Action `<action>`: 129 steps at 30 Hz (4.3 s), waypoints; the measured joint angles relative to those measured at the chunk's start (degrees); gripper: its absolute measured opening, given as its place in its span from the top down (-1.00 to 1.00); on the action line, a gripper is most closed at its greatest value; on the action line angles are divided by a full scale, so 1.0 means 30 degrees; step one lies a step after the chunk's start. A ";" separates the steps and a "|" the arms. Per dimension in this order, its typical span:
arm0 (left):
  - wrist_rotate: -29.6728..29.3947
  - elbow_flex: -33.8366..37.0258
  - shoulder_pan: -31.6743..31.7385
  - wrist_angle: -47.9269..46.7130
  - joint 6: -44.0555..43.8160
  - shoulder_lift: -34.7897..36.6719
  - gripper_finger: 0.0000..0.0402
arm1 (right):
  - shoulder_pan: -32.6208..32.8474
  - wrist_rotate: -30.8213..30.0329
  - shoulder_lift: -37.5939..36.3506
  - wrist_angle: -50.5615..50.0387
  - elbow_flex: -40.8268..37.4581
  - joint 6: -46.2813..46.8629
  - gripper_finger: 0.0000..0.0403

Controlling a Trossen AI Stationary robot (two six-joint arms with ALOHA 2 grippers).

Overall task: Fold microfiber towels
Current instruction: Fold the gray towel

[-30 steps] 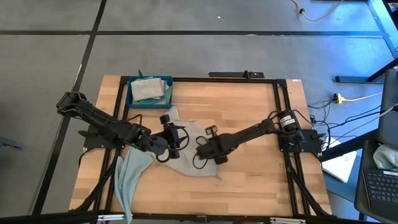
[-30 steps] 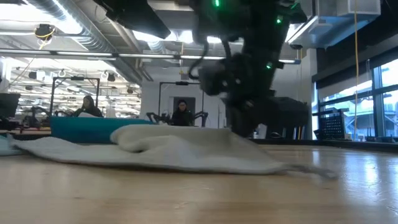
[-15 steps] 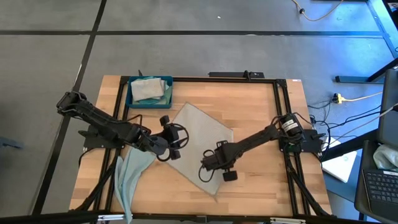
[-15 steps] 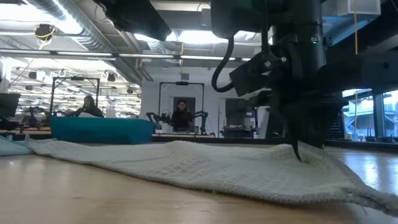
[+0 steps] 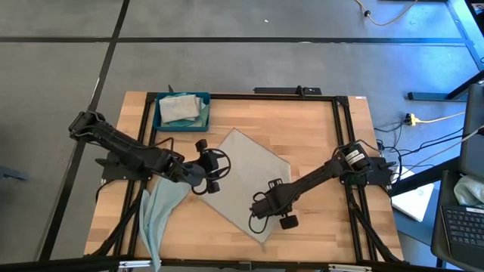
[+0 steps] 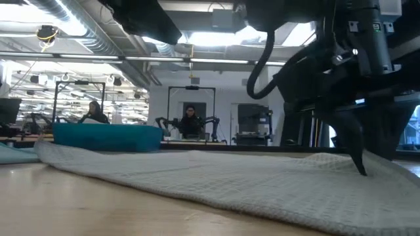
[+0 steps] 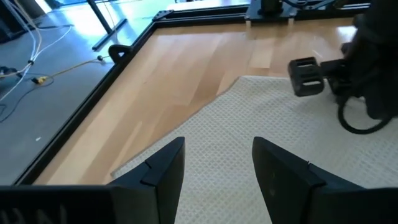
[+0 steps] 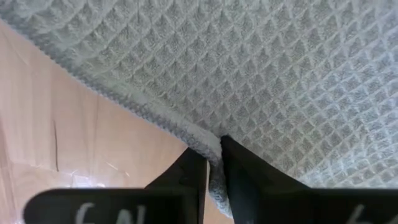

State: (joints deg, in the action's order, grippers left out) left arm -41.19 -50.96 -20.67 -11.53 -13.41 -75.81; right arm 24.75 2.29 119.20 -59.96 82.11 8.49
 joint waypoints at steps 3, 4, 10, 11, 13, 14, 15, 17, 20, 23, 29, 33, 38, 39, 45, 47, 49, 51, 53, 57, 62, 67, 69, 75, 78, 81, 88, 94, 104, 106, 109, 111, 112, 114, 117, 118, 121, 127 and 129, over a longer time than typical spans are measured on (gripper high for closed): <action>-0.0002 0.0000 0.0377 0.0011 -0.0049 0.0000 0.11 | 0.0076 0.0273 0.0000 0.0219 0.0000 -0.0204 0.74; 0.0000 0.0000 0.0488 0.0009 -0.0235 0.0000 0.11 | 0.0130 0.0267 0.0000 0.0322 0.0000 -0.0323 0.74; 0.0120 0.0000 0.0710 0.0003 -0.0816 0.0000 0.11 | 0.0445 -0.0707 0.0000 0.0264 0.0000 -0.0999 0.74; 0.0138 0.0000 0.0664 0.0002 -0.0816 0.0000 0.11 | 0.0471 -0.1118 0.0000 0.0238 0.0000 -0.0986 0.74; 0.0138 0.0000 0.0584 0.0007 -0.0760 0.0000 0.11 | 0.0488 -0.1768 -0.0031 0.0225 0.0000 -0.0967 0.74; 0.0146 0.0000 0.0581 0.0006 -0.0552 0.0000 0.11 | 0.0473 -0.2073 -0.0044 0.0264 0.0000 -0.0995 0.74; 0.0146 0.0000 0.0576 0.0007 -0.0445 0.0000 0.11 | 0.0439 -0.2243 -0.0054 0.0322 0.0000 -0.1040 0.74; 0.0138 0.0000 0.0584 0.0002 -0.0408 -0.0007 0.11 | 0.0415 -0.2573 -0.0199 0.0372 0.0000 -0.1233 0.74; 0.0138 0.0000 0.0604 0.0003 -0.0379 -0.0007 0.11 | 0.0430 -0.2528 -0.0500 0.0383 0.0000 -0.1323 0.74; 0.0146 0.0007 0.0723 0.0002 -0.0313 -0.0015 0.11 | 0.0459 -0.2464 -0.0951 0.0569 0.0007 -0.1429 0.74; 0.0137 0.0007 0.1050 0.0000 -0.0182 -0.0015 0.11 | 0.0445 -0.2471 -0.2331 0.1512 0.0036 -0.1498 0.74; 0.0138 0.0007 0.0960 -0.0008 0.0234 -0.0015 0.11 | 0.0442 -0.3273 -0.2799 0.1585 0.0044 -0.1927 0.80; 0.0138 0.0007 0.0647 -0.0020 0.1565 -0.0015 0.11 | -0.0160 -0.5853 -0.2823 0.1885 0.0044 -0.3384 0.96; 0.0135 0.0007 0.0568 -0.0027 0.1769 -0.0015 0.11 | -0.0403 -0.6187 -0.2821 0.2159 0.0044 -0.3694 0.96; 0.0131 0.0007 0.0314 -0.0199 0.3415 -0.0015 0.11 | -0.2482 -0.6601 -0.2820 0.4729 0.0044 -0.6113 0.86; 0.0124 0.0007 0.0325 -0.0231 0.3832 -0.0015 0.11 | -0.3257 -0.6600 -0.2820 0.5880 0.0044 -0.7051 0.86; -0.0032 0.0007 0.0329 -0.0325 0.4171 -0.0015 0.11 | -0.4033 -0.6575 -0.2823 0.7132 0.0044 -0.7927 0.89; -0.0304 0.0011 0.0329 -0.0611 0.4203 -0.0015 0.11 | -0.4826 -0.6442 -0.2825 0.8342 0.0044 -0.8794 0.94; -0.0742 0.0015 0.0329 -0.1011 0.4231 -0.0015 0.11 | -0.5577 -0.6074 -0.2826 0.9474 0.0044 -0.9558 0.97; -0.1660 0.0013 0.0329 -0.1704 0.4231 -0.0015 0.11 | -0.6842 -0.4629 -0.2805 1.1327 0.0051 -1.0489 0.93; -0.2585 0.0015 0.0329 -0.2585 0.3936 -0.0015 0.11 | -0.7648 -0.2646 -0.2790 1.1832 0.0051 -1.1479 0.92; -0.2704 0.0015 0.1003 -0.2738 0.1382 -0.0015 0.11 | -0.7660 -0.2210 -0.2783 1.2403 0.0051 -1.2870 0.97; -0.1843 0.0015 0.1736 -0.2743 0.0055 -0.0015 0.11 | -0.7566 -0.1788 -0.2776 1.2860 0.0051 -1.2994 0.93; 0.2953 0.1156 0.3880 -0.1338 -0.2155 -0.0007 0.11 | -0.7431 -0.1706 -0.2769 1.3054 0.0051 -1.3049 0.90; 0.4589 0.2766 0.4667 0.0925 -0.2200 -0.0007 0.11 | -0.7448 -0.1720 -0.2769 1.2771 0.0051 -1.3027 0.95; 0.6963 0.4271 0.5732 0.3356 -0.2226 -0.0007 0.11 | -0.7446 -0.1721 -0.2761 1.2605 0.0051 -1.3021 0.97; 1.3430 0.6623 0.7570 0.7491 -0.2419 -0.0007 0.11 | -0.7482 -0.1728 -0.2761 1.2443 0.0051 -1.3267 0.87; 1.8106 0.7135 0.9280 0.7469 -0.2499 -0.0007 0.11 | -0.7504 -0.1731 -0.2761 1.2117 0.0051 -1.3909 0.93; 1.9425 0.7257 1.0514 0.7215 -0.2855 -0.0258 0.11 | -0.7504 -0.1728 -0.2754 1.2196 0.0051 -1.4442 0.88; 1.9438 0.7264 1.0514 0.7175 -0.2853 -0.0304 0.11 | -0.7504 -0.1730 -0.2754 1.2193 0.0051 -1.4715 0.86; 1.9796 0.7268 1.0444 0.7093 -0.3042 -0.1087 0.11 | -0.7504 -0.1735 -0.2754 1.2191 0.0051 -1.4930 0.88; 2.0399 0.7288 1.0252 0.7471 -0.3302 -0.1712 0.11 | -0.7504 -0.1735 -0.2754 1.2191 0.0051 -1.4958 0.92; 2.0815 0.7264 1.0170 0.7653 -0.3361 -0.2052 0.11 | -0.7504 -0.1728 -0.2754 1.2185 0.0051 -1.4961 0.94; 2.1368 0.7264 0.9988 0.7830 -0.3492 -0.2614 0.11 | -0.7519 -0.1728 -0.2754 1.2177 0.0051 -1.4974 0.96; 2.1626 0.7257 0.9829 0.8397 -0.3840 -0.3342 0.11 | -0.7556 -0.1728 -0.2754 1.2130 0.0051 -1.4980 0.96; 2.1754 0.7257 0.9829 0.8433 -0.3865 -0.3478 0.11 | -0.7570 -0.1728 -0.2754 1.2130 0.0051 -1.4987 0.95; 2.2186 0.7257 0.9829 0.8243 -0.3953 -0.3959 0.11 | -0.7661 -0.1727 -0.2754 1.2094 0.0051 -1.4987 0.88; 2.3215 0.7257 0.9423 0.6189 -0.4505 -0.4390 0.11 | -0.7949 -0.1723 -0.2754 1.1833 0.0051 -1.4919 0.89; 2.3443 0.7237 0.9197 0.5404 -0.4617 -0.4314 0.11 | -0.8035 -0.1728 -0.2754 1.1717 0.0051 -1.4914 0.93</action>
State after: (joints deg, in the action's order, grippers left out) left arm 29.14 -29.25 6.92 4.68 -27.26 -88.75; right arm 0.65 -2.90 110.93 -24.81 82.26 -36.25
